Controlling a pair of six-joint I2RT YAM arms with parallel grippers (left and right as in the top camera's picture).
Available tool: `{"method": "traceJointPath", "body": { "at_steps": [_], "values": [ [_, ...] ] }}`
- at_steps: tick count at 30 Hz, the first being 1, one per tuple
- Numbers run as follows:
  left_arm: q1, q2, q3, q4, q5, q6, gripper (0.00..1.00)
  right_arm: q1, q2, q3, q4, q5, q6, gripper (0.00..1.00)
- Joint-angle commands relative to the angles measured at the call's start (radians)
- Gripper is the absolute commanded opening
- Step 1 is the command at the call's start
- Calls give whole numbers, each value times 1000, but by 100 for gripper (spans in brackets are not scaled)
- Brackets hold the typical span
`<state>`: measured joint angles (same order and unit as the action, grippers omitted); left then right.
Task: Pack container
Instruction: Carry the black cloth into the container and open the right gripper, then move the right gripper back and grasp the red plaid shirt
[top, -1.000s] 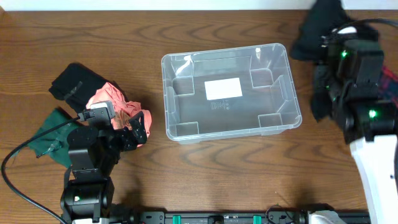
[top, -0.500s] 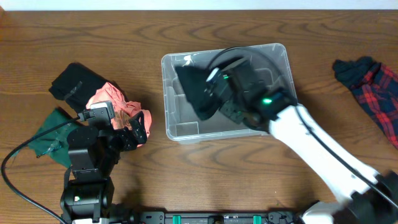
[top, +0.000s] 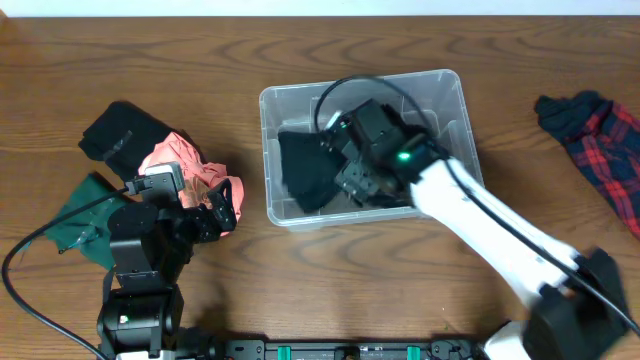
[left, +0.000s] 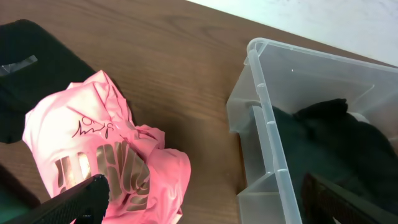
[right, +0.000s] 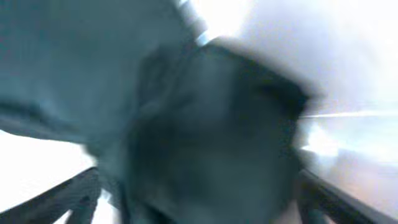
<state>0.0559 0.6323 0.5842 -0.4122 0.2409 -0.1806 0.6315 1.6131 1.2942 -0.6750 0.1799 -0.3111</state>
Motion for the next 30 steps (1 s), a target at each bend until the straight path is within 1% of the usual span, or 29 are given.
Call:
{"method": "traceJointPath", "body": {
  "at_steps": [1, 4, 6, 9, 11, 13, 16, 18, 22, 26, 30],
  "values": [
    [-3, -3, 26, 2, 13, -1, 98, -47, -194, 59, 36, 100, 37, 99],
    [-3, -3, 26, 2, 13, -1, 98, -118, -293, 59, 38, 34, 53, 99],
    [-3, -3, 26, 1, 13, -1, 98, -175, -333, 59, 17, 40, 130, 99],
    [-3, -2, 26, 2, 13, -1, 98, -294, -354, 59, -35, 94, 258, 99],
    [-3, -1, 26, 2, 13, -1, 98, -382, -342, 53, -67, 138, 262, 99],
    [-3, -1, 26, 1, 13, -1, 98, -486, -316, 34, -82, 223, 262, 99],
    [-3, -1, 26, 1, 13, -1, 98, -652, -239, -1, -82, 333, 219, 99],
    [-3, -1, 26, 1, 13, -1, 98, -768, -159, -23, -71, 318, 179, 99],
    [-3, 0, 26, 1, 13, -1, 98, -919, 11, -45, -65, 279, 86, 99],
    [-3, 0, 26, 1, 13, -1, 98, -996, 166, -45, -42, 250, 85, 99],
    [-3, 0, 26, 0, 13, -1, 98, -1041, 260, -45, 13, 297, 85, 99]
  ]
}}
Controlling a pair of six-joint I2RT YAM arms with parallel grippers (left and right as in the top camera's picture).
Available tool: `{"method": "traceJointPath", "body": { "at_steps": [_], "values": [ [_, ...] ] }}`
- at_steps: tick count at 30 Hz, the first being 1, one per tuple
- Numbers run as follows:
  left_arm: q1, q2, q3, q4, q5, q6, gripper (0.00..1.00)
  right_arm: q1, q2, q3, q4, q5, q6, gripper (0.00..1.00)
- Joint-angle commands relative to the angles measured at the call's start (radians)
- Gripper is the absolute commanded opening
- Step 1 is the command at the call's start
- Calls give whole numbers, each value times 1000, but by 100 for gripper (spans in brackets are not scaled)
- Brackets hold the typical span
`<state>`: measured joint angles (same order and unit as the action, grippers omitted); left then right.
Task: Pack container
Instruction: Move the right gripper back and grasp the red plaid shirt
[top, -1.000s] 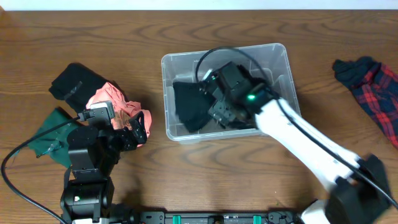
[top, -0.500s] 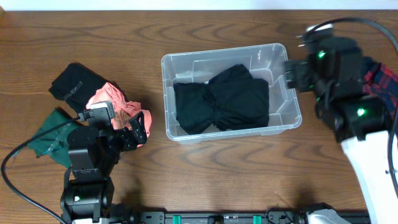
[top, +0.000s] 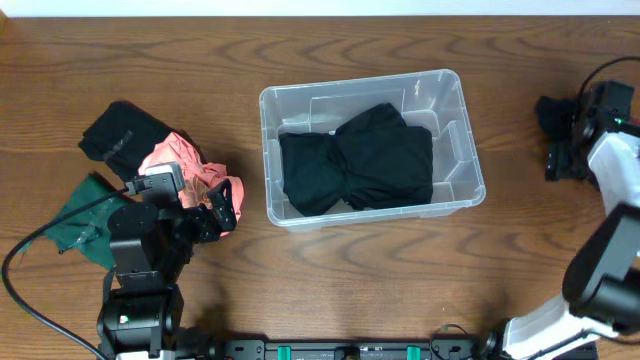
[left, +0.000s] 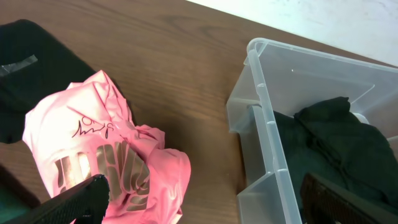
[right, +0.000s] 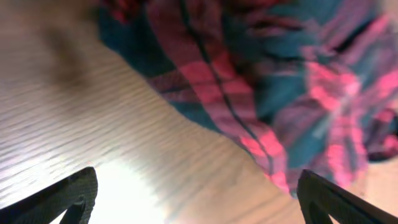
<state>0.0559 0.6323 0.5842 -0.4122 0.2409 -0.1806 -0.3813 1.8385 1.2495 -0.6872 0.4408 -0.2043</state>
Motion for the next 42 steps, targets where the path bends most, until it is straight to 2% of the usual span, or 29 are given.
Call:
{"method": "traceJointPath", "body": {
  "at_steps": [1, 9, 14, 15, 17, 20, 22, 23, 24, 28, 34, 38, 42],
  "values": [
    [-3, 0, 26, 0, 13, -1, 98, -37, 50, -1, 44, 51, -23, 99],
    [-3, 0, 26, 1, 13, -1, 98, -113, 123, -1, 229, 86, -135, 99],
    [-3, 0, 26, 2, 13, -1, 98, -173, 161, -1, 283, 42, -160, 99],
    [-3, 0, 26, 2, 12, -1, 98, -184, 169, -1, 283, 12, -160, 96],
    [-3, 0, 26, 2, 12, -1, 98, -203, 177, -1, 269, -85, -159, 84],
    [-3, 0, 26, 2, 13, -1, 98, -215, 177, -1, 256, -186, -155, 34],
    [-3, 0, 26, 2, 13, -1, 98, -211, 171, -1, 243, -186, -148, 13],
    [-3, 0, 26, 2, 13, -1, 98, -206, 165, -1, 236, -187, -145, 5],
    [-3, 0, 26, 2, 13, -1, 98, -199, 153, 0, 233, -187, -120, 2],
    [-3, 0, 26, 2, 13, -1, 98, -148, 48, 2, 230, -219, -80, 1],
    [-3, 0, 26, 2, 13, -1, 98, -14, -219, 3, 227, -224, -81, 1],
    [-3, 0, 26, 2, 13, -1, 98, 101, -396, 3, 203, -225, -81, 1],
    [-3, 0, 26, 2, 13, -1, 98, 283, -543, 3, 156, -224, -81, 1]
  ]
}}
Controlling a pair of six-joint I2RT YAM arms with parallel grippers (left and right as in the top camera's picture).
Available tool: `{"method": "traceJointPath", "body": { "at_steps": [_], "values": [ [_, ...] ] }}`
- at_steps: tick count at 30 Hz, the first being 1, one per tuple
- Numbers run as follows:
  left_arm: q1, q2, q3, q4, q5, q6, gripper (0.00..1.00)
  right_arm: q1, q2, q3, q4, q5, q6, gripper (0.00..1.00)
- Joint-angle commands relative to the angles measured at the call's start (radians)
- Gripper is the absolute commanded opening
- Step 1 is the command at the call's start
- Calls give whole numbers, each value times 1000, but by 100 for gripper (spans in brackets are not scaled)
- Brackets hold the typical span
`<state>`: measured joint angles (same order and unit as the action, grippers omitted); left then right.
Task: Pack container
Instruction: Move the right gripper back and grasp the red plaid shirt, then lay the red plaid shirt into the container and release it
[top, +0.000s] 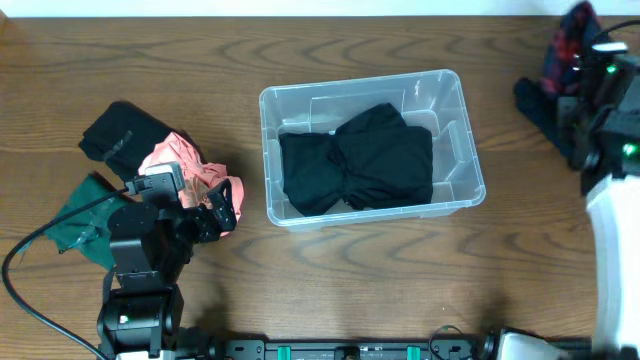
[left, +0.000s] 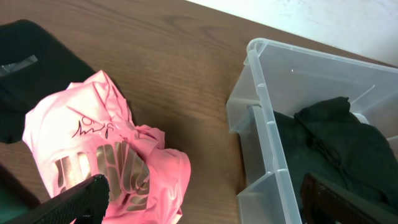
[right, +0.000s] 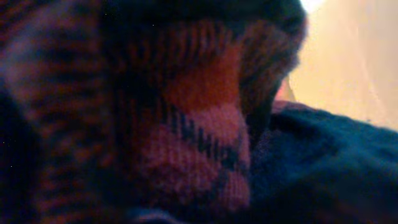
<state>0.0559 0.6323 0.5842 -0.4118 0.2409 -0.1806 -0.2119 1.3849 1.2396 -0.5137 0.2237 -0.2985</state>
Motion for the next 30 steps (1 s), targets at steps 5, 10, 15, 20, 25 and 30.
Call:
{"method": "traceJointPath", "body": {
  "at_steps": [5, 10, 15, 20, 25, 30],
  "values": [
    [-3, 0, 26, 0, 13, -1, 98, 389, -181, 13, -93, 21, 51, 1],
    [-3, 0, 26, 0, 13, -1, 98, 668, -137, 13, -179, 136, 168, 1],
    [-3, 0, 26, 0, 13, -1, 98, 741, -20, 13, -279, 125, 307, 1],
    [-3, 0, 26, 0, 13, -1, 98, 835, 182, 13, -267, 62, 365, 1],
    [-3, 0, 26, 0, 13, -1, 98, 887, 286, 13, -219, 56, 436, 1],
    [-3, 0, 26, 0, 13, -1, 98, 921, 354, 13, -162, 56, 441, 25]
  ]
}}
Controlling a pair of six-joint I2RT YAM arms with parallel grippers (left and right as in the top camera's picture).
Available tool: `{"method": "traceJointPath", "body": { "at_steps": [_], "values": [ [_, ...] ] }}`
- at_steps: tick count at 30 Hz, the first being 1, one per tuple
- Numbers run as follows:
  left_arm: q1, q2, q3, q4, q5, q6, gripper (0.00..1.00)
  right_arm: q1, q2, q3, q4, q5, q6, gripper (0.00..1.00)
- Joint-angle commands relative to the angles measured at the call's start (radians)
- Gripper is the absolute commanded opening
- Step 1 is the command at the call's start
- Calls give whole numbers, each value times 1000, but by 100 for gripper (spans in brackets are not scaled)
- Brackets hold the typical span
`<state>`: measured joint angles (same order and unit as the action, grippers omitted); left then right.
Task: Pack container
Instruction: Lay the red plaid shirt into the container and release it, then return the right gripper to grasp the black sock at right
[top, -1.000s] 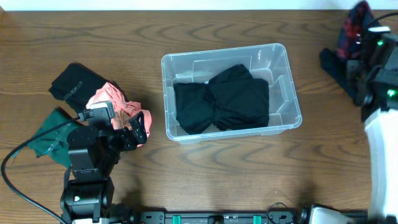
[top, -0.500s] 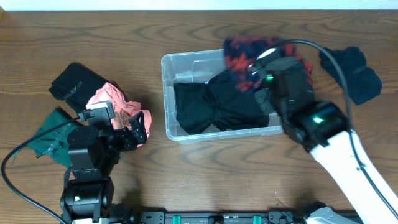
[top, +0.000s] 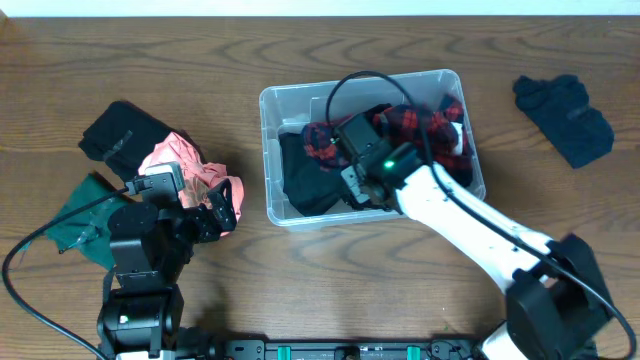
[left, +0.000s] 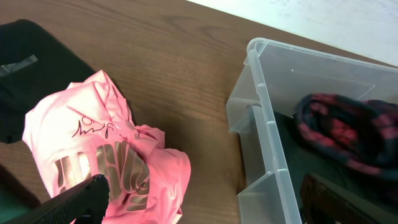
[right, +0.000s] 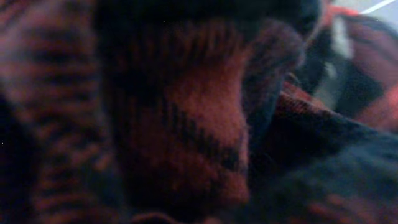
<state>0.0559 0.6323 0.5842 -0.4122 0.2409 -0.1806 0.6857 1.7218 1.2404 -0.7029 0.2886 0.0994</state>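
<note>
The clear plastic container (top: 272, 150) stands mid-table with a black garment (top: 300, 175) in it. A red plaid garment (top: 432, 122) now lies across the black one, also seen in the left wrist view (left: 351, 127). My right gripper (top: 338, 136) is inside the container, shut on the plaid garment. Plaid cloth (right: 186, 124) fills the whole right wrist view and hides the fingers. My left gripper (left: 199, 208) is open and holds nothing. It hovers by the pink garment (left: 93, 149), just left of the container wall (left: 267, 130).
On the left lie a pink garment (top: 185, 170), a black garment (top: 118, 135) and a green cloth (top: 80, 210). A dark blue garment (top: 565, 105) lies at the far right. The right arm (top: 470, 225) crosses the container's front edge.
My right gripper has moved with the plaid garment from the table's far right corner into the container. The dark blue garment now lies alone on the right. The left arm has not moved.
My right gripper was first in the container on the black garment. It was then at the plaid garment on the right, with the black one left in the container. Then it held the plaid cloth raised, and now that cloth is in the container.
</note>
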Motion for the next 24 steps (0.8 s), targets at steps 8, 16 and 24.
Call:
{"method": "traceJointPath", "body": {
  "at_steps": [8, 16, 24],
  "values": [
    [-3, 0, 26, 1, 13, -1, 98, 19, -100, 78, 51, 91, -31, 94],
    [-3, 0, 26, 1, 13, -1, 98, -138, -310, 106, 117, 117, -103, 50],
    [-3, 0, 26, 1, 13, -1, 98, -299, -180, 91, -16, -6, 43, 1]
  ]
}}
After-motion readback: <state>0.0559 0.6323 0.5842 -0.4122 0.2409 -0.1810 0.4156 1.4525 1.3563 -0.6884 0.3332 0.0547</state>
